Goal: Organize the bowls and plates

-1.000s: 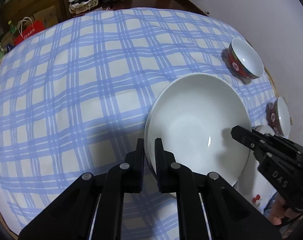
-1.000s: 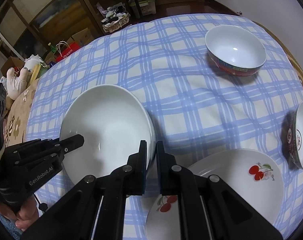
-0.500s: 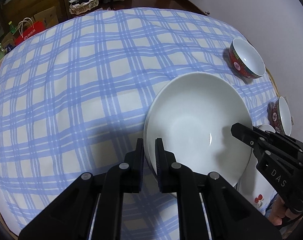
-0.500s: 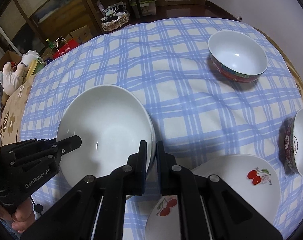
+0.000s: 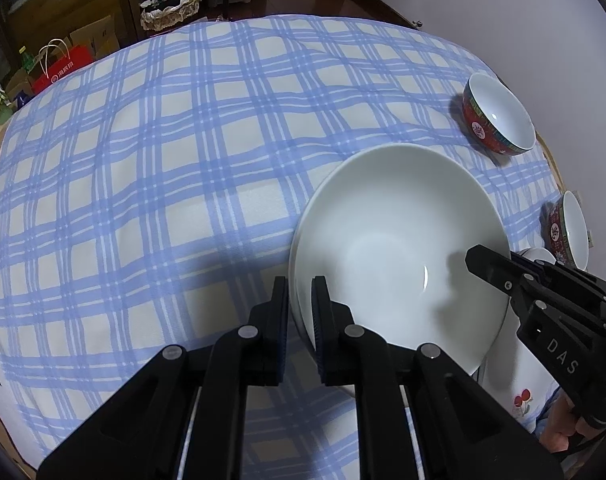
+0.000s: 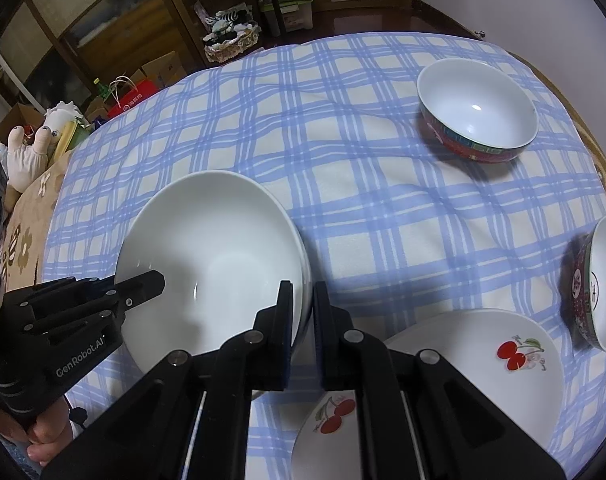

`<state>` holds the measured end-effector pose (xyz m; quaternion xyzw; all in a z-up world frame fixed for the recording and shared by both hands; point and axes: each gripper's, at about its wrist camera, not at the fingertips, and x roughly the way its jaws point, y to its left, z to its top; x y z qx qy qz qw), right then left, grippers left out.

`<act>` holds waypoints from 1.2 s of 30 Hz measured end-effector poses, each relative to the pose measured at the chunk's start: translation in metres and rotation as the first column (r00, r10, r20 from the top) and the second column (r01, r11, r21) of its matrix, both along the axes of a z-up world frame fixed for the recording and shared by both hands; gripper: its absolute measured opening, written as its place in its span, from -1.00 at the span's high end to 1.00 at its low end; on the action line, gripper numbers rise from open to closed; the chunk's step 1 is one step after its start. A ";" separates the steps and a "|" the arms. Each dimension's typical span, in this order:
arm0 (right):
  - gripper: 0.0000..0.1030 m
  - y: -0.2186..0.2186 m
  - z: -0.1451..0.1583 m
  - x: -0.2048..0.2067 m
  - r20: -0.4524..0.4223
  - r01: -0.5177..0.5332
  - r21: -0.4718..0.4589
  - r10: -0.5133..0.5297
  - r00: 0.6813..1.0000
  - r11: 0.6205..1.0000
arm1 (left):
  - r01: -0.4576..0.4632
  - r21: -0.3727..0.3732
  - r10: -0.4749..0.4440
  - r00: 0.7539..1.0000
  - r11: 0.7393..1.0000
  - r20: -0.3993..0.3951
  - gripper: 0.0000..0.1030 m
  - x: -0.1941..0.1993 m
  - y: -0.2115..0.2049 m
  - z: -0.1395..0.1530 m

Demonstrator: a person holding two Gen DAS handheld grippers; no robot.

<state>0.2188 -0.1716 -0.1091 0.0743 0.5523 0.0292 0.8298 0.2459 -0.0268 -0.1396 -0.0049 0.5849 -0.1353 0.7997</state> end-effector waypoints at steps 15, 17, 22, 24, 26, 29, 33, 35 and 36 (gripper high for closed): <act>0.77 0.001 -0.001 0.001 -0.009 -0.009 0.014 0.009 1.000 1.000 | -0.008 0.029 0.008 1.000 1.000 -0.011 0.66 0.001 0.001 -0.002; 0.77 0.000 0.002 0.001 -0.008 -0.008 0.017 0.008 1.000 1.000 | -0.008 0.028 0.008 1.000 1.000 -0.010 0.65 0.001 0.001 0.000; 0.77 -0.001 0.010 -0.003 0.017 -0.007 0.023 0.007 1.000 1.000 | -0.026 0.060 0.026 1.000 0.998 0.007 0.37 -0.003 0.003 0.006; 0.77 -0.001 0.013 -0.004 0.025 -0.009 0.022 0.008 1.000 1.000 | -0.025 0.067 0.024 0.999 0.997 0.022 0.20 -0.005 0.004 0.009; 0.77 -0.001 0.016 -0.006 0.031 -0.006 0.022 0.006 1.000 1.000 | -0.033 0.085 0.029 0.999 0.996 0.046 -0.05 -0.007 0.005 0.014; 0.76 -0.005 0.022 -0.009 0.040 0.000 0.040 -0.001 0.999 0.999 | -0.047 0.091 0.039 0.996 0.995 0.080 -0.32 -0.009 0.009 0.023; 0.76 -0.012 0.031 -0.014 0.049 0.018 0.056 -0.021 0.999 0.998 | -0.078 0.092 0.066 0.990 0.993 0.123 -0.51 -0.010 0.015 0.035; 0.74 -0.016 0.036 -0.015 0.053 0.030 0.058 -0.034 0.998 0.998 | -0.090 0.078 0.079 0.988 0.993 0.135 -0.62 -0.011 0.019 0.041; 0.63 -0.018 0.040 -0.016 0.056 0.040 0.057 -0.043 0.997 0.998 | -0.097 0.070 0.086 0.986 0.993 0.141 -0.64 -0.011 0.021 0.044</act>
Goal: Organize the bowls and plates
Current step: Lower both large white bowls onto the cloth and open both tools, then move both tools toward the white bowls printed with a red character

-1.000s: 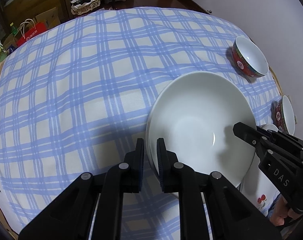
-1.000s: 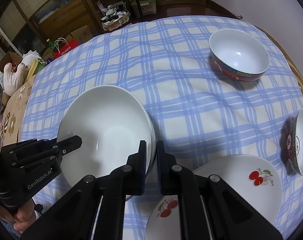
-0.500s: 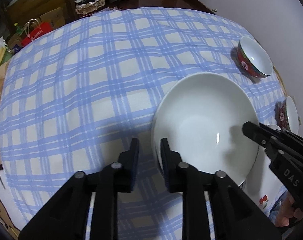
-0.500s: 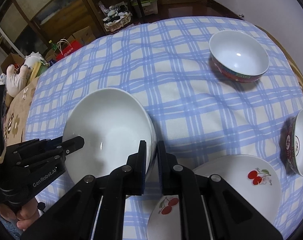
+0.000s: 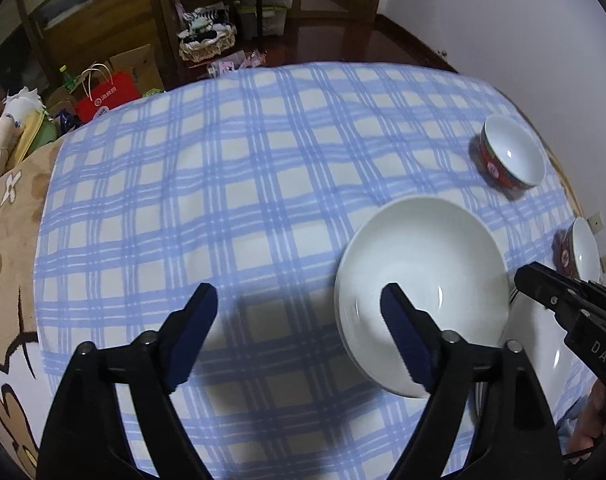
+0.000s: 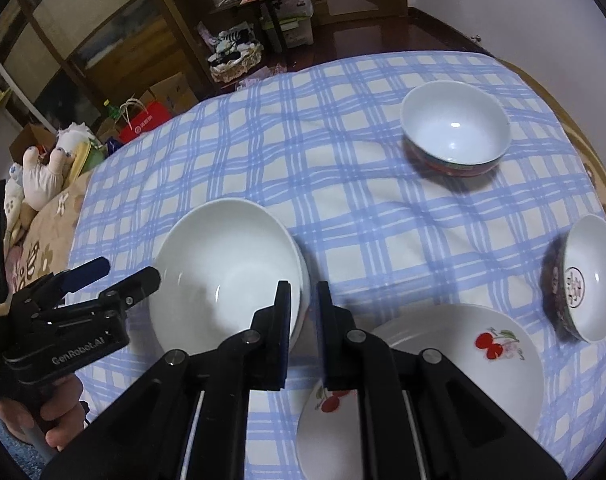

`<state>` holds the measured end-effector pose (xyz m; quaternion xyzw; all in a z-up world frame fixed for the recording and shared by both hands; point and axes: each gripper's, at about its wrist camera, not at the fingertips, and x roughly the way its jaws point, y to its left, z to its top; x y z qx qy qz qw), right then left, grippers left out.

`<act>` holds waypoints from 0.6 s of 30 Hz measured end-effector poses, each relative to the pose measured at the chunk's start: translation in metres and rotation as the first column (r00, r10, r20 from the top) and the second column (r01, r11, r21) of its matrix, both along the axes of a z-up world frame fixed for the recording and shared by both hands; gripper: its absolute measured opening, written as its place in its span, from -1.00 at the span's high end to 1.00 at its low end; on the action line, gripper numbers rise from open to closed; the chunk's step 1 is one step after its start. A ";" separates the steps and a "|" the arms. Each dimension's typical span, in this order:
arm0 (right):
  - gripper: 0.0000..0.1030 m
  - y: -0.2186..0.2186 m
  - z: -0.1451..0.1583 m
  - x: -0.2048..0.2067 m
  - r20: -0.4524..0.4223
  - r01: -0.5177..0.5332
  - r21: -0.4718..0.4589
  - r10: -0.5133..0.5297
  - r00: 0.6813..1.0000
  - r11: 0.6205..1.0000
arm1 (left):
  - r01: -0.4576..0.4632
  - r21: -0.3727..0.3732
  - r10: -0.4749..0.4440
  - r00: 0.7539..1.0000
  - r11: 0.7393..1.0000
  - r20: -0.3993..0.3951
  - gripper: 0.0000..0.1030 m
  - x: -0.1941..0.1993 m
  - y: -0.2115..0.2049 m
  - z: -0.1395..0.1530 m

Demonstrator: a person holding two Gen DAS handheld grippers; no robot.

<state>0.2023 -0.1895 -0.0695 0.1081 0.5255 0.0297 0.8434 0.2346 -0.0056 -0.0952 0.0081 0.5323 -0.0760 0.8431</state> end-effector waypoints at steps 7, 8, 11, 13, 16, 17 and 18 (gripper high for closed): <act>-0.32 -0.013 0.029 -0.008 0.058 0.045 -0.005 -0.045 0.997 0.999 | 0.018 0.019 -0.019 0.997 1.000 0.075 -0.72 -0.008 -0.006 0.020; -0.34 -0.015 0.033 -0.007 0.062 0.046 -0.010 -0.045 0.997 0.999 | 0.025 0.019 -0.026 0.996 1.000 0.081 -0.73 -0.009 -0.008 0.021; -0.55 -0.024 0.044 -0.012 0.081 0.071 0.002 -0.071 0.994 0.997 | 0.074 0.044 -0.077 0.994 0.996 0.075 -0.73 -0.014 -0.016 0.027; -0.73 -0.031 0.049 -0.016 0.081 0.089 0.031 -0.091 0.993 0.996 | 0.078 0.074 -0.085 0.993 0.994 0.085 -0.73 -0.018 -0.021 0.033; -0.82 -0.043 0.059 -0.022 0.085 0.106 0.056 -0.111 0.990 0.993 | 0.101 0.092 -0.110 0.988 0.991 0.107 -0.73 -0.025 -0.028 0.046; -0.83 -0.047 0.064 -0.025 0.087 0.110 0.052 -0.114 0.990 0.993 | 0.104 0.099 -0.116 0.986 0.990 0.120 -0.73 -0.028 -0.031 0.052; -0.87 -0.051 0.068 -0.027 0.090 0.116 0.046 -0.119 0.989 0.992 | 0.106 0.104 -0.119 0.985 0.989 0.126 -0.73 -0.030 -0.033 0.056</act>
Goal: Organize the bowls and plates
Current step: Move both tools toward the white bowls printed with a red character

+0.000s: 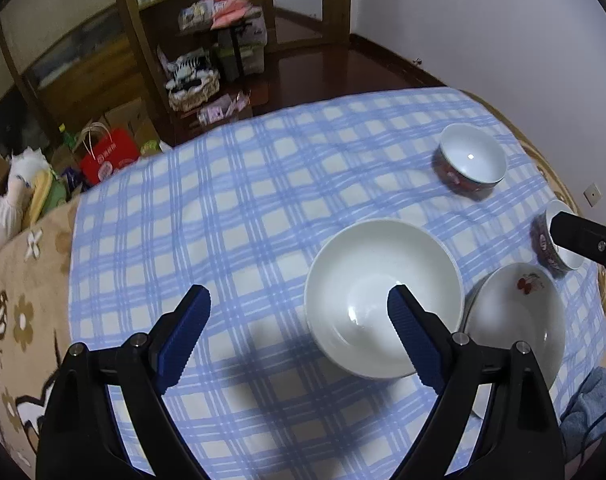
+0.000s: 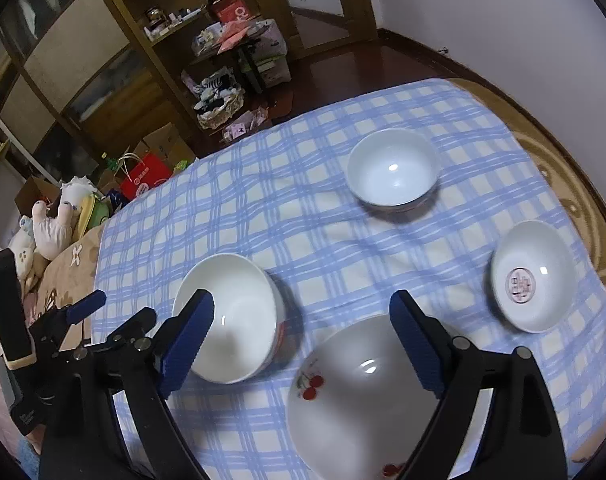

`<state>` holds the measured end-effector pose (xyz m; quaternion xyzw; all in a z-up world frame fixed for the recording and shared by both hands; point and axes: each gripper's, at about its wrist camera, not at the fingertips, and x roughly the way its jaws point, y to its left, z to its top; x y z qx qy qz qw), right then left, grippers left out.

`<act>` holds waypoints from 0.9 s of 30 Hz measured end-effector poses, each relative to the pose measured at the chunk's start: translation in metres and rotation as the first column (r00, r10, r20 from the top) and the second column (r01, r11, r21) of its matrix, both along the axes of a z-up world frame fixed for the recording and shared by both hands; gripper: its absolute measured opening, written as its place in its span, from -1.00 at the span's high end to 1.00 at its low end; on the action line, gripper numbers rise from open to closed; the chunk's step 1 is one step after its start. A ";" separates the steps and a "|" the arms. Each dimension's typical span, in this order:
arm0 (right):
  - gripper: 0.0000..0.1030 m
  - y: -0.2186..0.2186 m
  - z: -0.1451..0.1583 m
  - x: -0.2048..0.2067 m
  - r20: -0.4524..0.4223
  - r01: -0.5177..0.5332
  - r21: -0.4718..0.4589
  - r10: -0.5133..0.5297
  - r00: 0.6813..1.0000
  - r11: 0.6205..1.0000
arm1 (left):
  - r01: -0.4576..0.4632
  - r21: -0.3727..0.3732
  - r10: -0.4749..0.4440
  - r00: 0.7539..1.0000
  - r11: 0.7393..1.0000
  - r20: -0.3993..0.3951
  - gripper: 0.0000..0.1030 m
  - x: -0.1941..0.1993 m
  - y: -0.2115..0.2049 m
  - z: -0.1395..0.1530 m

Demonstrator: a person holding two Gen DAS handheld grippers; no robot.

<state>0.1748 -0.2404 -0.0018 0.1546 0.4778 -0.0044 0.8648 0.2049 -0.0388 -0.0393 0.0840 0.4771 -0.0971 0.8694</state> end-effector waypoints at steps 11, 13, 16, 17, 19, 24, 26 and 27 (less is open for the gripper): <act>-0.99 -0.061 0.042 -0.039 0.062 0.114 -0.097 -0.108 0.992 0.989 | 0.076 -0.054 -0.074 0.996 0.996 0.038 -0.73 -0.016 -0.042 0.045; -0.99 -0.074 0.045 -0.043 0.049 0.113 -0.105 -0.108 0.993 0.988 | 0.086 -0.059 -0.084 0.996 0.994 0.036 -0.73 -0.017 -0.054 0.050; -0.99 -0.091 0.047 -0.049 0.043 0.142 -0.093 -0.138 0.990 0.986 | 0.106 -0.072 -0.104 0.994 0.992 0.038 -0.73 -0.018 -0.073 0.054; -0.99 -0.097 0.048 -0.052 0.045 0.153 -0.098 -0.149 0.988 0.983 | 0.113 -0.078 -0.111 0.993 0.991 0.037 -0.73 -0.019 -0.080 0.054; -0.99 -0.109 0.049 -0.056 0.054 0.178 -0.102 -0.173 0.983 0.979 | 0.134 -0.093 -0.131 0.991 0.987 0.032 -0.73 -0.020 -0.094 0.054; -0.99 -0.128 0.050 -0.061 0.087 0.222 -0.112 -0.213 0.973 0.969 | 0.184 -0.104 -0.178 0.982 0.977 0.060 -0.73 -0.025 -0.127 0.052; -0.99 -0.134 0.047 -0.062 0.096 0.232 -0.123 -0.221 0.971 0.965 | 0.208 -0.099 -0.202 0.977 0.973 0.067 -0.73 -0.025 -0.141 0.050; -0.99 -0.136 0.045 -0.062 0.097 0.235 -0.132 -0.223 0.970 0.963 | 0.215 -0.095 -0.209 0.976 0.972 0.067 -0.73 -0.024 -0.146 0.049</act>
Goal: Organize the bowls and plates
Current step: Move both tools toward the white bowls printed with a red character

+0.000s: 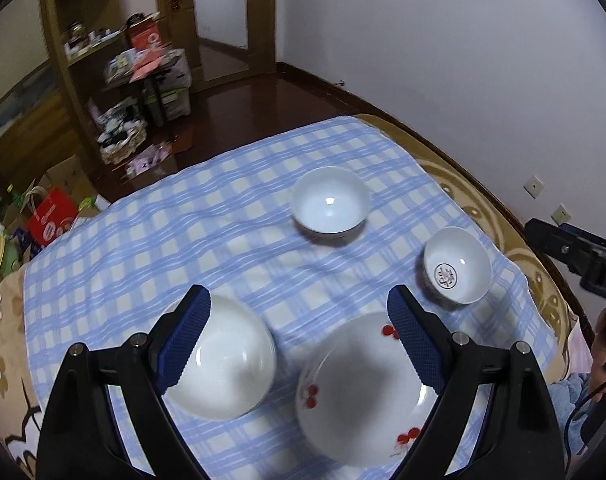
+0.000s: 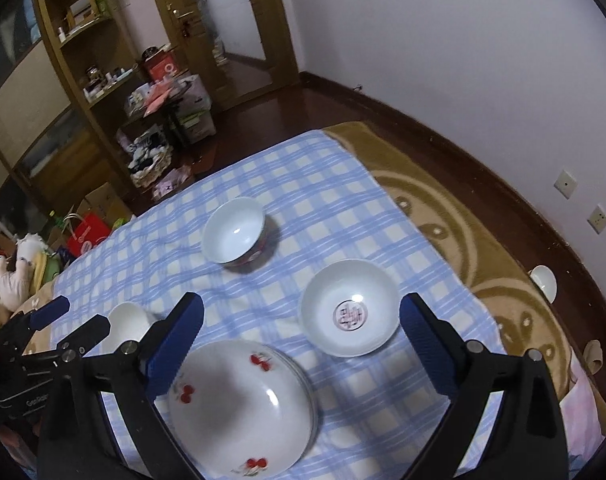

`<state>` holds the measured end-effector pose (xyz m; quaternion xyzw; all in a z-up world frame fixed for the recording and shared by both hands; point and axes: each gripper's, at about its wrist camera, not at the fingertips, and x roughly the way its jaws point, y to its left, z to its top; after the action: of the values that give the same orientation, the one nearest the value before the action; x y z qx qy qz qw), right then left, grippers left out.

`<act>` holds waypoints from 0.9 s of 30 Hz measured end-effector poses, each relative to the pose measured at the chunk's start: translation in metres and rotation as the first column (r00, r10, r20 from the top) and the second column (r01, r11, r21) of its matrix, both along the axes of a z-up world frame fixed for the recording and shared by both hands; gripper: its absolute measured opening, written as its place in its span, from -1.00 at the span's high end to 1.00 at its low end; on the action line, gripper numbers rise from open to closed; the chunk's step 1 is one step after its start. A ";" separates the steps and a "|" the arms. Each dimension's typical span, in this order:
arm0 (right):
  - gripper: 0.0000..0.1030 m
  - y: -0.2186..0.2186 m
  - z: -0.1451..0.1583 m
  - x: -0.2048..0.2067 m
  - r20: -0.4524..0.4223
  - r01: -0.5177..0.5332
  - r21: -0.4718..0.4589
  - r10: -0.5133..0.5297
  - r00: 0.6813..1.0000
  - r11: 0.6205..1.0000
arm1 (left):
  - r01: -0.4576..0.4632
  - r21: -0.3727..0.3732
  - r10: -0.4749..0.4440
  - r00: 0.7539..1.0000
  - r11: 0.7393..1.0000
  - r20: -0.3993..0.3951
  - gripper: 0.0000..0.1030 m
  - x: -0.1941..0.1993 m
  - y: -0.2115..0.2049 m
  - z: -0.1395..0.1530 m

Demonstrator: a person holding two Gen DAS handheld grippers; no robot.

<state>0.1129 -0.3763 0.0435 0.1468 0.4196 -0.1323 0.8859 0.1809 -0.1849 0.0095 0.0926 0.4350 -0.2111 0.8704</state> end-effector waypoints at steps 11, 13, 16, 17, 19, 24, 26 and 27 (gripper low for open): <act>-0.99 -0.029 -0.031 0.003 -0.009 0.027 -0.140 -0.028 1.000 0.990 | 0.000 0.004 0.000 1.000 1.000 -0.001 -0.73 0.021 -0.047 -0.022; -0.99 -0.036 -0.038 0.004 -0.016 0.030 -0.139 -0.033 0.999 0.990 | 0.008 0.007 -0.008 1.000 1.000 -0.009 -0.73 0.027 -0.056 -0.027; -0.99 -0.047 -0.051 0.004 -0.034 0.051 -0.117 -0.055 0.998 0.992 | 0.045 0.030 -0.044 0.999 0.999 -0.023 -0.73 0.030 -0.073 -0.034; -0.99 -0.050 -0.055 0.005 -0.041 0.054 -0.107 -0.059 0.997 0.993 | 0.056 0.037 -0.055 0.998 0.998 -0.033 -0.73 0.031 -0.078 -0.037; -0.99 -0.055 -0.062 0.008 -0.060 0.056 -0.100 -0.063 0.996 0.993 | 0.072 0.040 -0.070 0.996 0.997 -0.047 -0.73 0.033 -0.088 -0.043; -0.99 -0.064 -0.074 0.010 -0.093 0.061 -0.106 -0.071 0.993 0.993 | 0.087 0.061 -0.082 0.994 0.994 -0.074 -0.73 0.036 -0.107 -0.059; -0.99 -0.069 -0.078 0.010 -0.099 0.075 -0.099 -0.085 0.992 0.992 | 0.096 0.071 -0.090 0.992 0.993 -0.086 -0.73 0.037 -0.114 -0.066; -0.99 -0.071 -0.079 0.009 -0.103 0.086 -0.094 -0.096 0.990 0.992 | 0.100 0.076 -0.093 0.991 0.992 -0.092 -0.73 0.038 -0.117 -0.070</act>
<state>0.1224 -0.4468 -0.0359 0.1186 0.4533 -0.1989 0.8607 0.2186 -0.3017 -0.0602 0.1393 0.4764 -0.2392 0.8345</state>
